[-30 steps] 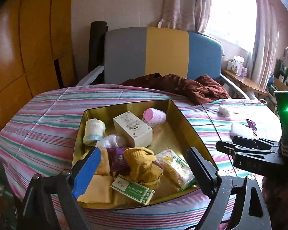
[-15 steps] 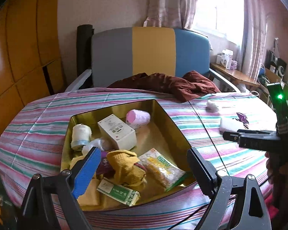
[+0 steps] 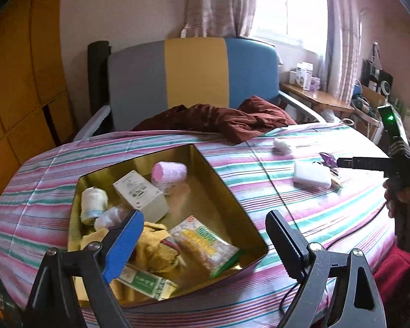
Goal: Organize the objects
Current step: 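Move both tools back toward the remaining items on the sheet, then grasp the white sponge with the left tool while the right tool grasps the purple packet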
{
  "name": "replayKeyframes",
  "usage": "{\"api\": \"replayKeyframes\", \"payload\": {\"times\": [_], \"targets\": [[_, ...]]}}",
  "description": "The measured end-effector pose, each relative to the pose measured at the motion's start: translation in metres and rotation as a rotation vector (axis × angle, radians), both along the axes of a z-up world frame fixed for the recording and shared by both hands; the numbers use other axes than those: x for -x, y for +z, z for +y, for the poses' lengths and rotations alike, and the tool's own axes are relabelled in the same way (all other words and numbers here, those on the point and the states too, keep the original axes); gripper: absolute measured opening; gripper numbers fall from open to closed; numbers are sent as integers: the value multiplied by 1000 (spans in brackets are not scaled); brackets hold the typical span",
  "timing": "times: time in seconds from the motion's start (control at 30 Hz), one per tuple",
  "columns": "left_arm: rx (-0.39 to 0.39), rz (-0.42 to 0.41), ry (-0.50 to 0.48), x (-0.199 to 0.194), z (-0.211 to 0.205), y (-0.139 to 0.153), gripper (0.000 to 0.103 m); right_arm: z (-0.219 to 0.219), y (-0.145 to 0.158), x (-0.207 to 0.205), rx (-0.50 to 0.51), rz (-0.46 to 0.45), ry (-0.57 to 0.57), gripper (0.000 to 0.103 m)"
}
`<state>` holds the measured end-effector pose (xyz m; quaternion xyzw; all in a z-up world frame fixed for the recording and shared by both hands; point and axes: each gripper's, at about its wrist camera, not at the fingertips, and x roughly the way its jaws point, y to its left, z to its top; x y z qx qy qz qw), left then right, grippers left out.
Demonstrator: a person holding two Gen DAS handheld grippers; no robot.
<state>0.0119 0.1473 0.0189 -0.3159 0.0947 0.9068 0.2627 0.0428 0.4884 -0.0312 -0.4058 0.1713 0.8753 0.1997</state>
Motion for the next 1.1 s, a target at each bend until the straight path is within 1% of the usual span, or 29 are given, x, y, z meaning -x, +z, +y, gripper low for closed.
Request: {"api": "replayKeyframes", "payload": {"times": [0.1, 0.17, 0.23, 0.33, 0.4, 0.53, 0.73, 0.77, 0.8, 0.87, 1.0, 1.1], "targets": [[-1, -1, -27, 0, 9, 3, 91, 35, -8, -18, 50, 18, -136, 61], [-1, 0, -49, -1, 18, 5, 91, 59, -15, -35, 124, 44, -244, 61], [4, -3, -74, -1, 30, 5, 91, 75, -22, -48, 193, 62, -318, 61], [6, -26, -112, 1, 50, 4, 91, 89, -29, -58, 261, 81, -374, 61], [0, -71, -141, 4, 64, 0, 91, 89, -30, -58, 265, 79, -379, 61], [-14, -169, -183, 14, 95, -7, 91, 85, -28, -55, 268, 84, -348, 61], [-17, -265, -227, 26, 138, -16, 91, 82, -32, -51, 296, 77, -317, 62], [-20, -292, -231, 29, 144, -19, 90, 82, -32, -51, 298, 76, -314, 62], [-34, -347, -234, 34, 152, -24, 89, 82, -32, -52, 299, 77, -313, 62], [-55, -417, -235, 42, 163, -31, 87, 82, -31, -52, 303, 84, -312, 62], [-64, -506, -233, 56, 190, -44, 82, 83, -30, -53, 312, 100, -315, 62], [-86, -603, -229, 66, 214, -56, 80, 83, -29, -51, 324, 106, -302, 62]]}}
